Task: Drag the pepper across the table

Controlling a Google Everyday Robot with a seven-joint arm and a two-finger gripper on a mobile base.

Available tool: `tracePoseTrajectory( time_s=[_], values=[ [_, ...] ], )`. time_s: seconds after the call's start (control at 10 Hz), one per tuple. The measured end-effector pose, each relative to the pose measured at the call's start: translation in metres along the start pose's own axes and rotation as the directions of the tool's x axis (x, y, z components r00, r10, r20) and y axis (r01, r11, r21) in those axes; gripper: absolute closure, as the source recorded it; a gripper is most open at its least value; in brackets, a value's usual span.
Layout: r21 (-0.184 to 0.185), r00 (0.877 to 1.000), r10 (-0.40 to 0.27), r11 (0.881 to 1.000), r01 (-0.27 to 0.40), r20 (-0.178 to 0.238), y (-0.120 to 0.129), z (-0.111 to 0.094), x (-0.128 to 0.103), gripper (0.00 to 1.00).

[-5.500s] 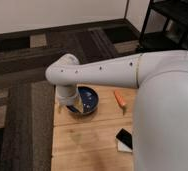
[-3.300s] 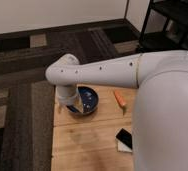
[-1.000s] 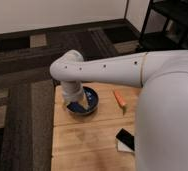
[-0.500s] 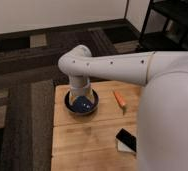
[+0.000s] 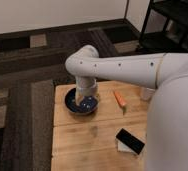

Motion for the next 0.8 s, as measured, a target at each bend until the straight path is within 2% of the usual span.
tracePoseTrajectory(
  time_s=[0.4, 0.5, 0.6, 0.8],
  values=[
    [0.020, 0.999, -0.050, 0.999, 0.050, -0.012, -0.045, -0.007, -0.003, 0.35],
    [0.037, 0.996, -0.082, 0.996, 0.083, -0.019, -0.060, -0.008, -0.004, 0.35],
    [0.044, 0.996, -0.090, 0.995, 0.091, -0.022, -0.068, -0.008, -0.004, 0.35],
    [0.043, 0.995, -0.093, 0.995, 0.094, -0.022, -0.066, -0.008, -0.005, 0.35]
  ],
)
